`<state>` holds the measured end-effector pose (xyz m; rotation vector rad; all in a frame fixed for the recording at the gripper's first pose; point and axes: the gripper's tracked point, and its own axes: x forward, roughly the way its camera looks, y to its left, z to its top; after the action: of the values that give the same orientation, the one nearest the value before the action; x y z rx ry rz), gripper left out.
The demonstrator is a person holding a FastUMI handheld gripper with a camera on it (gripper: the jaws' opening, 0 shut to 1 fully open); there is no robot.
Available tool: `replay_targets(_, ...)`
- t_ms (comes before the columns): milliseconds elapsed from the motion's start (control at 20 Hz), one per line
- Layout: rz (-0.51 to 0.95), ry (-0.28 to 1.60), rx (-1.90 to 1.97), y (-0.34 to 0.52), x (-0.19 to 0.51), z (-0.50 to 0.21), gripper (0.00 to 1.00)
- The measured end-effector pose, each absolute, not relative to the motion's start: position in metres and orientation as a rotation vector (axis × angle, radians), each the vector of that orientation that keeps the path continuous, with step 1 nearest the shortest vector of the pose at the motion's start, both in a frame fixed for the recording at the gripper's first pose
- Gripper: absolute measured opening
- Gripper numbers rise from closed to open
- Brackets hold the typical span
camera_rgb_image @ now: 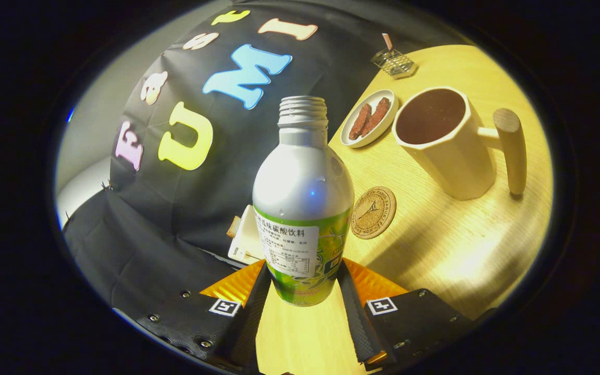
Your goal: Take the bottle from table, then pour the juice into the cup, finally place the bottle on the coaster
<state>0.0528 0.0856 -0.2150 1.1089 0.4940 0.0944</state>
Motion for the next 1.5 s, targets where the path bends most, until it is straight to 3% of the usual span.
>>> replay_targets(1500, 0.023, 0.493, 1.622, 0.084, 0.072, -0.202, 0.73)
